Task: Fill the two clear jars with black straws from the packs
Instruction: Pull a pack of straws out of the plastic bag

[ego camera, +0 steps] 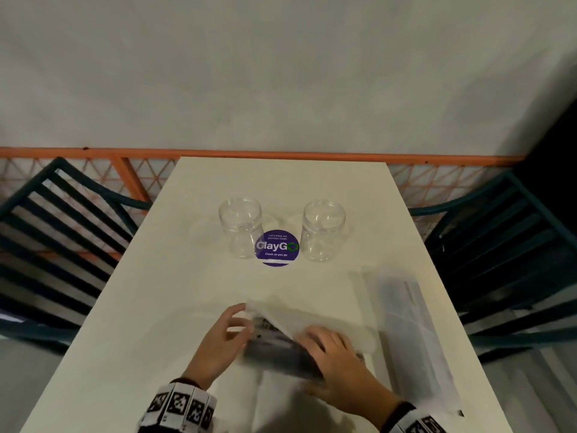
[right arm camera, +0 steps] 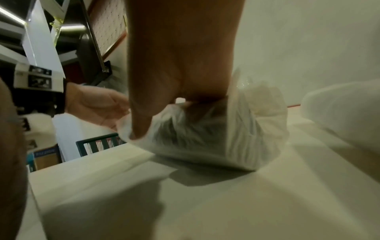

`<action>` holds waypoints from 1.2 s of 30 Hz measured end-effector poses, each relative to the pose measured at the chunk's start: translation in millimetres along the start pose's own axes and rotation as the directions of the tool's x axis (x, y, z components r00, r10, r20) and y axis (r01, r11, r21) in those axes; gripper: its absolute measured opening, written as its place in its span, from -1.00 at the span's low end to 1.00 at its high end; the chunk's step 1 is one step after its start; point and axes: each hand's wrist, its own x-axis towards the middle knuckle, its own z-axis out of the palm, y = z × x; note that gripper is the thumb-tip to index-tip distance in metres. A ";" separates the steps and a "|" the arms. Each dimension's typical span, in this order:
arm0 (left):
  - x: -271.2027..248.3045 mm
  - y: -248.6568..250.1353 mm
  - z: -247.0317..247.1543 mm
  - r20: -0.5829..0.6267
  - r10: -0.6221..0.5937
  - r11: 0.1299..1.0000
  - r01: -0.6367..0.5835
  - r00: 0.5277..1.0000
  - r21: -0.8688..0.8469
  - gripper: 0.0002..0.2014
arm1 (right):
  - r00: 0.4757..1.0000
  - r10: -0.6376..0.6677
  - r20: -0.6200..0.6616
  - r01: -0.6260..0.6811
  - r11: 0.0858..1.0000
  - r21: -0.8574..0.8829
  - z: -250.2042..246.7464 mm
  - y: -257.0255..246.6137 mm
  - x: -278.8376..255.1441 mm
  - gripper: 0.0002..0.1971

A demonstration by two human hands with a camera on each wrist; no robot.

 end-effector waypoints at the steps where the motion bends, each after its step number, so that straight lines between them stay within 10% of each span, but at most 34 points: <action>1: 2.2 -7.9 -3.8 -0.039 0.004 0.999 -0.003 0.999 0.041 -0.76 | 0.999 -0.008 0.044 0.006 0.999 0.041 -1.5 -3.1 1.1 -0.12; 7: 10.2 -3.4 -19.4 -0.089 0.262 0.942 -0.234 0.961 0.241 -0.86 | 0.992 0.056 -0.114 -0.044 0.994 0.104 -6.9 -14.4 20.9 -0.38; 12: 19.1 18.1 -41.6 -0.074 0.248 0.967 -0.251 0.966 -0.036 -0.70 | 0.917 0.152 -0.368 -0.087 0.979 0.187 -43.2 -23.4 37.9 -0.60; 19: 24.9 36.5 -71.5 -0.033 0.215 0.954 -0.217 0.976 -0.205 -0.91 | 0.946 0.271 -0.177 -0.189 0.907 0.377 -96.0 -37.5 50.4 -0.86; 24: 18.8 40.5 -89.3 0.066 0.366 0.930 -0.367 0.928 0.007 -0.13 | 0.934 0.345 -0.090 -0.230 0.775 0.589 -97.6 -44.6 56.7 -0.72; 28: 24.2 40.7 -94.0 0.066 0.574 0.797 -0.575 0.816 0.184 -0.66 | 0.931 0.338 -0.135 -0.229 0.833 0.504 -87.8 -52.2 59.5 -0.57; 32: 26.8 49.5 -93.1 -0.038 0.530 0.843 -0.521 0.847 0.134 -0.80 | 0.847 0.123 -0.518 -0.061 0.989 0.135 -71.8 -64.0 53.4 -0.51; 36: 22.9 65.2 -83.7 -0.045 0.477 0.879 -0.477 0.878 0.009 -0.88 | 0.781 -0.092 -0.618 0.114 0.993 -0.003 -65.4 -78.9 58.6 -0.66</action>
